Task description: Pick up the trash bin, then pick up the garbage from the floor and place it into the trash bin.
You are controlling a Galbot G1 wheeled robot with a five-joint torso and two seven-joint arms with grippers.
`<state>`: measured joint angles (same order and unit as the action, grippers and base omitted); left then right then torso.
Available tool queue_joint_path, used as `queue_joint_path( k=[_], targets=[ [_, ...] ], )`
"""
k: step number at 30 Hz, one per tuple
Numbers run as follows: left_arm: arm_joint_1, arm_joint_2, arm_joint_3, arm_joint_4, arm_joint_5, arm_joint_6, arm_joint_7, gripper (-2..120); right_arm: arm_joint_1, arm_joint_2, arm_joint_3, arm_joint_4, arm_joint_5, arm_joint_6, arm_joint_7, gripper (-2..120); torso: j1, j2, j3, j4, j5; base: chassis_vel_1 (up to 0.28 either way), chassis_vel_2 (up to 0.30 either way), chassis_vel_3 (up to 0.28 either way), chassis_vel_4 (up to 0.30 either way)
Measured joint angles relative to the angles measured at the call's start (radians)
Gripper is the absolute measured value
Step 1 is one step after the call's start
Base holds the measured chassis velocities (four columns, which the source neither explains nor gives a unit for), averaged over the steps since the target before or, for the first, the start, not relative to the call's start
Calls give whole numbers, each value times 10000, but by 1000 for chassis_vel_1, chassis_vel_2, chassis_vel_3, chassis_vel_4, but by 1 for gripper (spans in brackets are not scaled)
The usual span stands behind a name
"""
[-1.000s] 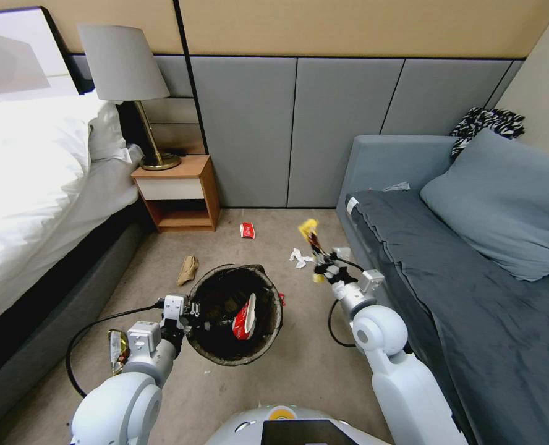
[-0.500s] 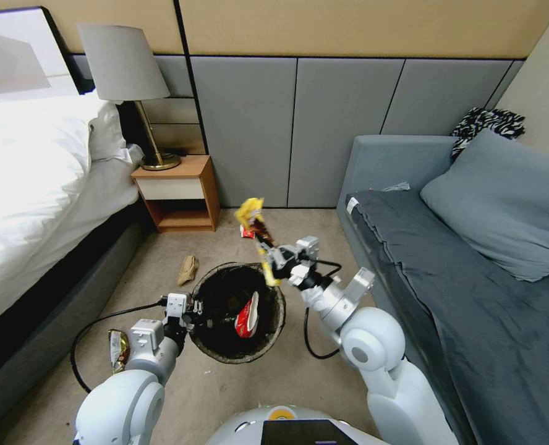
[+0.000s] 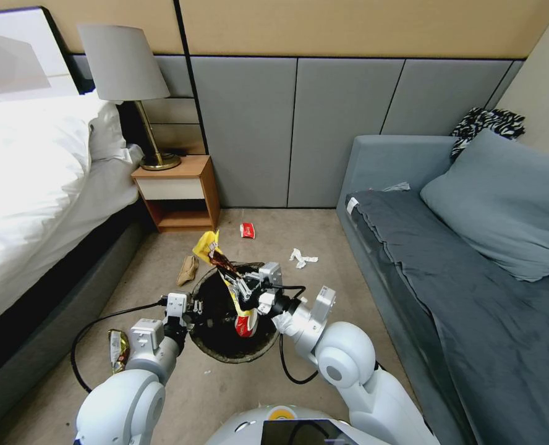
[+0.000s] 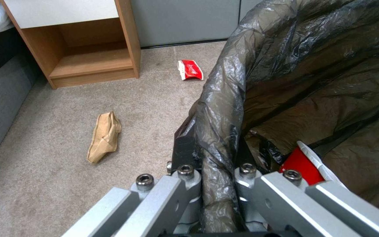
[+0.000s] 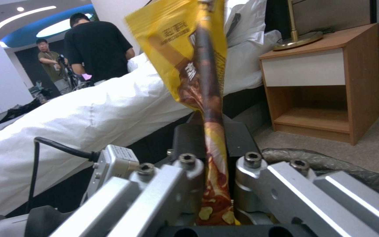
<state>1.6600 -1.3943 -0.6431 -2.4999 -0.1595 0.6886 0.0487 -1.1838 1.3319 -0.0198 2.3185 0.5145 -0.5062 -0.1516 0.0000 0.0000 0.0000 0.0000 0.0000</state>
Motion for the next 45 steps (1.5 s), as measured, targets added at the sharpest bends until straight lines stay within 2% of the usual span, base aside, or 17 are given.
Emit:
queue_joint_path(
  k=[3, 4, 7, 12, 13, 16, 19, 20, 22, 29, 35, 37, 40, 45],
  targets=[
    [3, 29, -11, 0, -16, 0, 1, 1, -95, 6, -1, -94, -162, 12, 26, 34, 0, 0, 0, 0, 0, 0, 0, 0, 0],
    [3, 29, -11, 0, -16, 0, 1, 1, -95, 6, -1, -94, -162, 12, 26, 34, 0, 0, 0, 0, 0, 0, 0, 0, 0],
    [-13, 50, -17, 0, -35, 0, 5, 1, -144, 9, 3, -150, -213, 30, 73, 49, 0, 0, 0, 0, 1, 0, 0, 0, 0],
    [-36, 70, -18, 0, -59, 2, 7, 1, -140, 9, 34, -199, -266, 70, 112, 61, 0, 0, 0, 0, 0, 0, 0, 0, 0],
    [-51, 91, -24, 0, -80, 6, 7, 1, -136, 9, 47, -203, -272, 87, 145, 69, 0, 0, 0, 0, 0, 0, 0, 0, 0],
    [-69, 119, -39, 0, -110, 12, 9, 1, -135, 9, 60, -191, -272, 92, 197, 76, 0, 0, 0, 0, 0, 0, 0, 0, 0],
    [-91, 172, -64, 0, -169, 27, 10, 1, -134, -3, 156, -76, -246, 94, 253, 91, 0, 0, 0, 0, 0, 0, 0, 0, 0],
    [-91, 172, -64, 0, -169, 27, 10, 1, -134, -3, 156, -76, -246, 94, 253, 91, 0, 0, 0, 0, 0, 0, 0, 0, 0],
    [-93, 194, -79, 0, -201, 35, 11, 1, -134, -28, 343, 47, -233, 94, 276, 98, 0, 0, 0, 0, 0, 0, 0, 0, 0],
    [-96, 201, -99, 0, -230, 40, 11, 1, -320, -120, 1019, 453, -221, 180, 700, 100, 0, 0, 0, 0, 1, 0, 0, 0, 0],
    [-130, 248, -243, 0, -333, 43, 11, 1, -752, -106, 1600, 596, -384, 718, 1924, 100, 0, 0, 0, 0, 1, 0, 0, 0, 0],
    [-135, 257, -276, 0, -356, 43, 12, 1, -849, -71, 1820, 533, -745, 981, 2055, 100, 0, 0, 0, 0, 1, 0, 0, 0, 0],
    [-157, 262, -296, 0, -386, 44, 11, 1, -1161, 37, 2390, 327, -2081, 1575, 2050, 100, 0, 0, 0, 0, 1, 0, 0, 0, 0],
    [-189, 260, -332, 0, -424, 44, 13, 1, -1587, 138, 2894, 293, -2857, 1926, 2046, 100, 0, 0, 0, 0, 1, 0, 0, 0, 0]
  ],
)
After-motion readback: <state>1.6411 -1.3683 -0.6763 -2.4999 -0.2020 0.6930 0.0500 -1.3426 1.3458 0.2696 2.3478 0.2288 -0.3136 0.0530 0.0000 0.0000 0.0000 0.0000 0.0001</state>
